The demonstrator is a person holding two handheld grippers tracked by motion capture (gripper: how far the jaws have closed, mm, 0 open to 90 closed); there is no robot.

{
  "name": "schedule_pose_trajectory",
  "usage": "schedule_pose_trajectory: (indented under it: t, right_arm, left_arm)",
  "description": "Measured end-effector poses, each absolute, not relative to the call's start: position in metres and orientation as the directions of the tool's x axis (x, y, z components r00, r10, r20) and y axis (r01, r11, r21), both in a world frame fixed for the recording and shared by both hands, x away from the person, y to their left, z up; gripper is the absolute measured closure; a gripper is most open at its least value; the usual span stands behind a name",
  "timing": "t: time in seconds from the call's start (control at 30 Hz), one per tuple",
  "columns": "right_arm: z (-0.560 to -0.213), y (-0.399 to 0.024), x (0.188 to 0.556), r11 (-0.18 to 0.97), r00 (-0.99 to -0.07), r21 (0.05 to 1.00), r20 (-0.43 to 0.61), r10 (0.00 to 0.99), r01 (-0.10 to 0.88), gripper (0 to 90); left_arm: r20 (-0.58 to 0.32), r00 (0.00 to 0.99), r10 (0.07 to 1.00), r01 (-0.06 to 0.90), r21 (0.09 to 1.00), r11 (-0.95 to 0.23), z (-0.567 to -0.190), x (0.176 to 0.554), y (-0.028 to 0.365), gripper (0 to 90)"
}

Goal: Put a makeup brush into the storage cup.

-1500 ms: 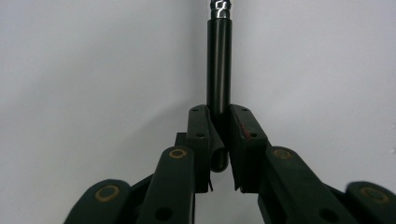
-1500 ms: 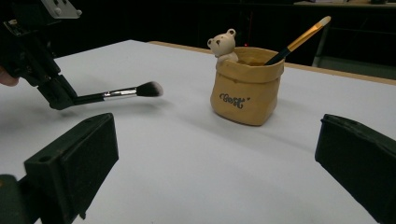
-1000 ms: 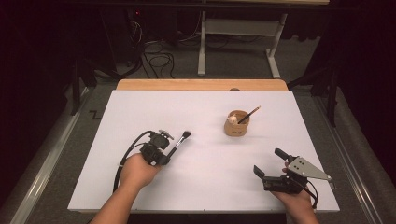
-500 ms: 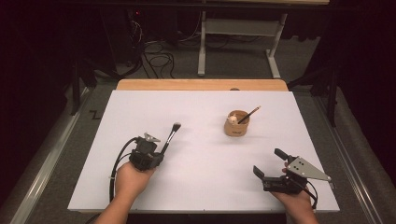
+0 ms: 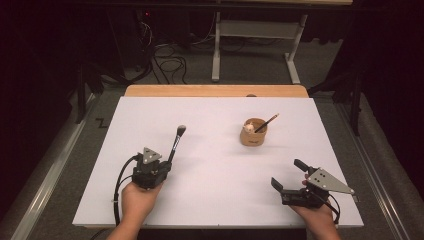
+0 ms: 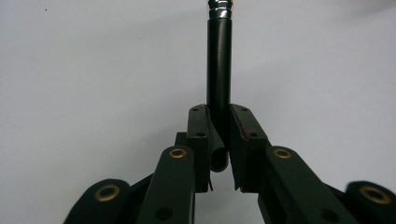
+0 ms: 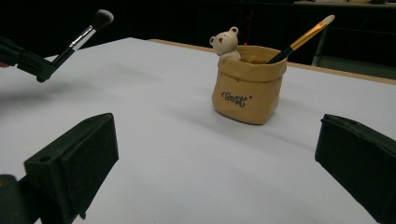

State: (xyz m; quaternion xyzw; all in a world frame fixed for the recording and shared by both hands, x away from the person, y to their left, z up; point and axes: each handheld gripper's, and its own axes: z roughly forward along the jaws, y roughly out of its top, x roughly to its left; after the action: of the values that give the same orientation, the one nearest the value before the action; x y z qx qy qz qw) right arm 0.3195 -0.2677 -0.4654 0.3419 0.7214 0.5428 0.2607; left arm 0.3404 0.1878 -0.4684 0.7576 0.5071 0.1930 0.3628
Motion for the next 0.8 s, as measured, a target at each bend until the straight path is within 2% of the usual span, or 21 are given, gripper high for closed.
schedule_pose_trajectory:
  t: [0.8]
  right_arm:
    - [-0.468,-0.266,0.321,0.177,-0.624,0.96,-0.004,0.781,0.215,0.3]
  left_arm:
    - [-0.119,0.464,0.878,0.484,0.864,-0.139,-0.481,0.329,0.194,79.5]
